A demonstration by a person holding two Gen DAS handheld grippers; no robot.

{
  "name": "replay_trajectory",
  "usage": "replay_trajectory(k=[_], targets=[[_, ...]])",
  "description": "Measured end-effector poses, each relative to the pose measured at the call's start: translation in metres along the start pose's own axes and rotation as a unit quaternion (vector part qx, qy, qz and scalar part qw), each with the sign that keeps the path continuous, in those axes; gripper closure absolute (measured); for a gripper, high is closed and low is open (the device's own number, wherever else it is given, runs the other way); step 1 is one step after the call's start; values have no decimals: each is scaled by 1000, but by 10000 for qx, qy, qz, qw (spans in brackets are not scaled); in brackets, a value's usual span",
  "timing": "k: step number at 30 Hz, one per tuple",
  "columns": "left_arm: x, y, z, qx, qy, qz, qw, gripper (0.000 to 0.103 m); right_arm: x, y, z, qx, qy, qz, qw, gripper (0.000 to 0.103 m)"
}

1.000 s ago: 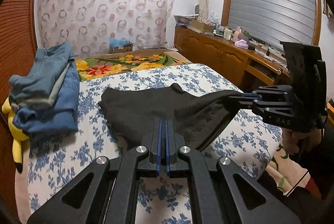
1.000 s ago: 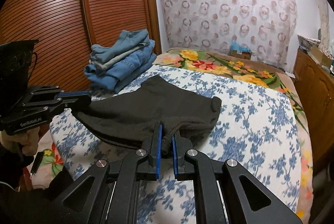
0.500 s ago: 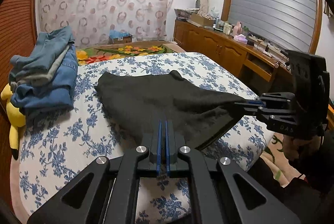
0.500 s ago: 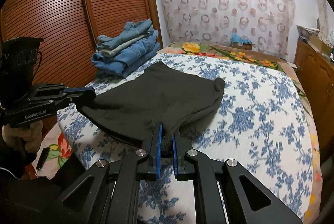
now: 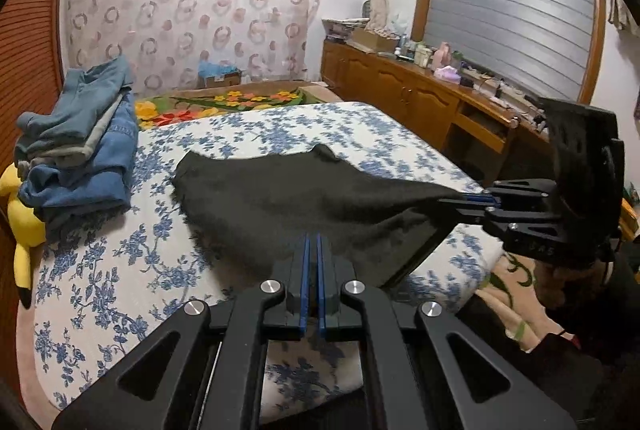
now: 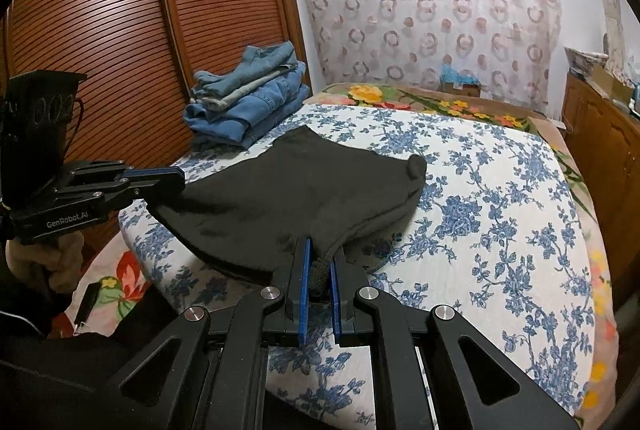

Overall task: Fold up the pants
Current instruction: 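Lower the held pants with both grippers, folding them over onto themselves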

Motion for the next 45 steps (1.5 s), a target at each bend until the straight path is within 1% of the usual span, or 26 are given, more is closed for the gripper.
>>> replay_trajectory(k=[3,9,12,18,25,29,35,38,39,40,41,42,43,45], targets=[[4,3,-1,24,-82,-30,10000,99,-2,6,1,20,33,-16,10000,95],[-8,-7,-1,-16,22,-45,10000,99,4,-1,-3,5,-8,23,10000,95],[-15,-16,-10,-38,-17,-50,10000,99,7,-12,-13,21,50,106,9999,95],[-39,-37,-43,42,-169,-324,9993,99,19,-41,-41,140,144,379,9991,95],[-64,-62,-53,-80,-125,-545,9984,99,31,-82,-47,23,80,554,9984,95],[-73,-74,-49,-183,-57,-606,9980,99,35,-94,-49,-25,-15,587,9983,95],[-78,-87,-31,-360,87,-682,9970,98,40,-107,-41,-170,-131,634,9978,95],[-79,-87,-27,-361,46,-768,9964,87,42,-105,-43,-124,-240,569,9980,95],[-79,-86,-26,-340,17,-791,9963,80,42,-105,-44,-97,-242,552,9981,91],[-79,-86,-25,-325,23,-807,9962,68,43,-103,-44,-66,-238,547,9982,89],[-80,-85,-23,-306,44,-813,9962,60,44,-101,-45,-16,-229,571,9981,88],[-81,-83,-22,-268,85,-795,9964,46,45,-99,-45,30,-221,585,9980,85],[-82,-82,-21,-247,120,-771,9966,39,45,-97,-46,74,-226,596,9979,82],[-84,-82,-18,-244,177,-743,9968,35,48,-93,-44,106,-234,664,9975,71]])
Point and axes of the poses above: each gripper's, at about its wrist camera, not at the fingertips, and y roughly against the way its jaws point, x to its right, z to its underside, the point moved 10 cm from there along -y, roughly the way its jaws point, and after that the axes turned 5 degrees about -y, right-handed, at the moved point
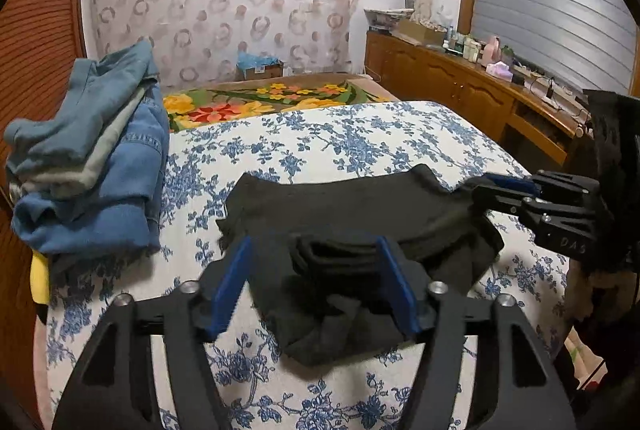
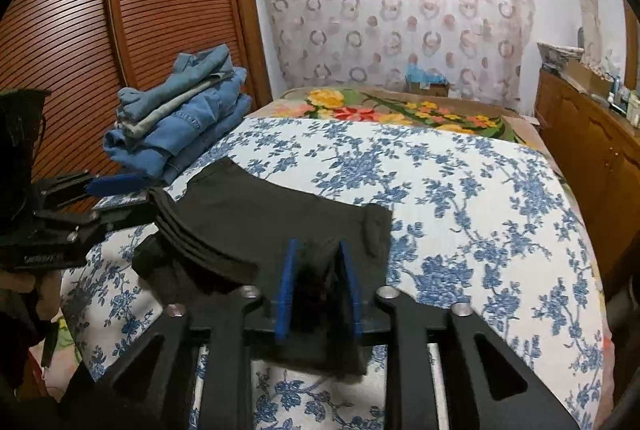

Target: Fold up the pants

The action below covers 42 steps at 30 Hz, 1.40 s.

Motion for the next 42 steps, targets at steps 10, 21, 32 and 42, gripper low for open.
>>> replay_trajectory(k=[10,21,32,42], targets=[[-2,-19,37,-478,40,9,9989,34,9,12,32,-341,36,30,9994,59],[-3,-25,50,-606,124,106,9980,34,8,-10,47,-938,86,-26,9955,59],[5,-33,51,-751,72,443,9962,62,-1,-16,49,-977,416,72,9943,87],[19,1,54,-540,114,477,9973,85,-2,8,60,-862,217,-227,9958,93]])
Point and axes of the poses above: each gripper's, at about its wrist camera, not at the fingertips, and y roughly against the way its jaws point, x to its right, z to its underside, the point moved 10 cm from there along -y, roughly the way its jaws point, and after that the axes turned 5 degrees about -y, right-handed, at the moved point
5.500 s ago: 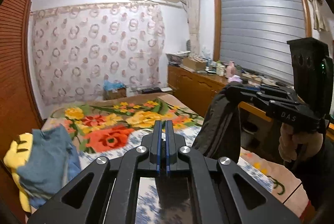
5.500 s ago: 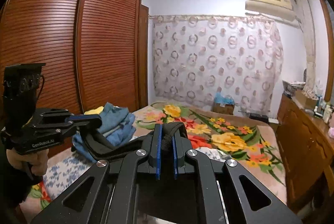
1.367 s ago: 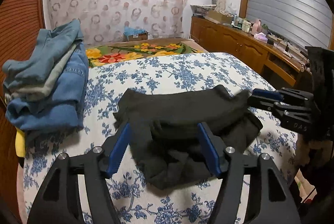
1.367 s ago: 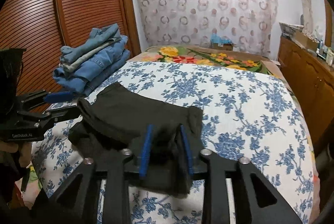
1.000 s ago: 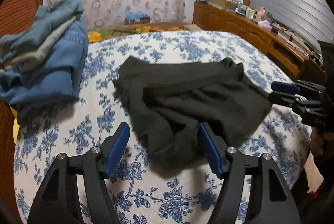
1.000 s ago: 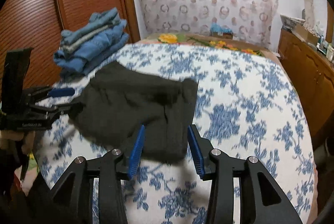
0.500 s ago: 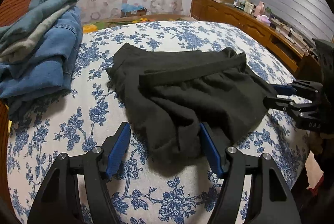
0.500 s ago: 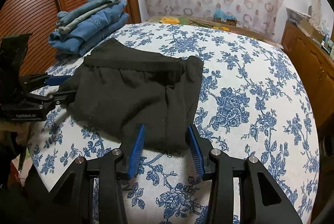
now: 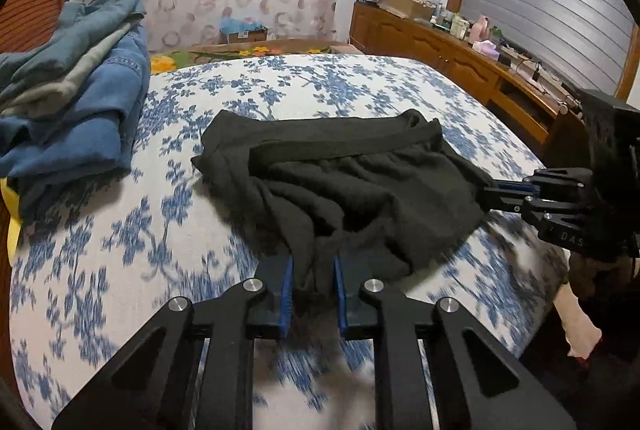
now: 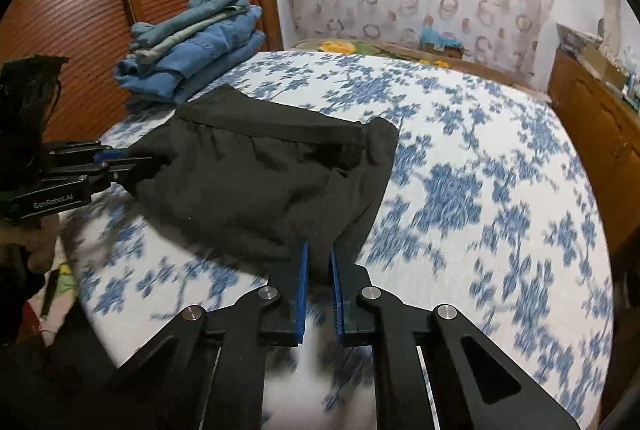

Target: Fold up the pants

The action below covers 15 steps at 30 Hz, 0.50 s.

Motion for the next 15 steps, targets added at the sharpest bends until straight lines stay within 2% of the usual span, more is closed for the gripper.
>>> replay_trajectory(k=[9,15], targets=[[15,23,28,-57,19,70,10000,83,-9,37,26,72,-118,-278,9995,93],[12,20,32,-143,12,-97,9999,68,-11,45,24,107,-46,-174,9998,93]])
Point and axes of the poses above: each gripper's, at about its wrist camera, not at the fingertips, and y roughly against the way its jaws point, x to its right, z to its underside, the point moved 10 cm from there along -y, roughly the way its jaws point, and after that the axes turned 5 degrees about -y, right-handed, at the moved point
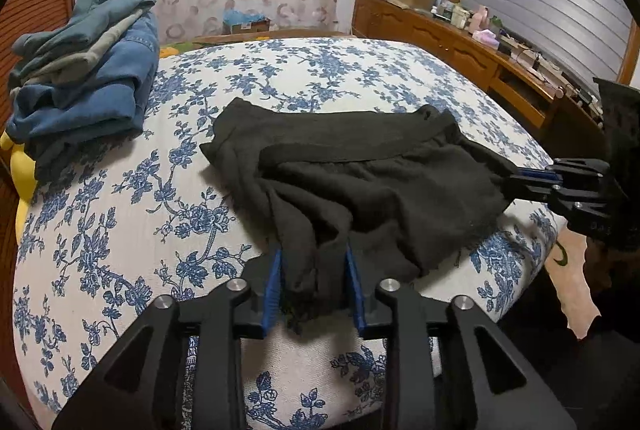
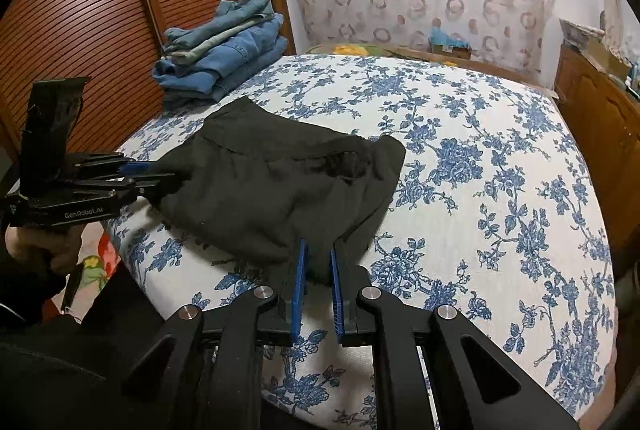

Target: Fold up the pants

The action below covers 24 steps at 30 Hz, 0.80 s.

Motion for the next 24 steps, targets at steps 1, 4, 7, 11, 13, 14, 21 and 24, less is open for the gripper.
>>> replay_trajectory(k=[1,4,7,11,13,14,21,24], targets=[[-1,1,-1,19,24,-18,10000,60,0,1,-1,14,-2,24,10000,92],[-5,6,-3,136,26,-64,9999,43,0,6,-2,95,9,77,9999,86],[-11,7,-5,164,58,-129,9998,38,1,13,-3,184,29,146,9997,77],[-19,0,-7,92,122,-230,9996,38,6,14,-7,276,43,307,9991,62],[-22,-4,-11,40,133,-276,9995,38,6,10,-11,270,76,366,9989,61],[-22,-6,-12,29,122,-286,9995,38,6,7,-13,285,104,366,9989,60],[-20,-18,-21,-27,97,-181,9998,38,3,-19,-35,310,27,187,9993,60],[-22,-19,-24,-18,151,-190,9997,38,6,-29,-42,270,-68,103,9996,60]])
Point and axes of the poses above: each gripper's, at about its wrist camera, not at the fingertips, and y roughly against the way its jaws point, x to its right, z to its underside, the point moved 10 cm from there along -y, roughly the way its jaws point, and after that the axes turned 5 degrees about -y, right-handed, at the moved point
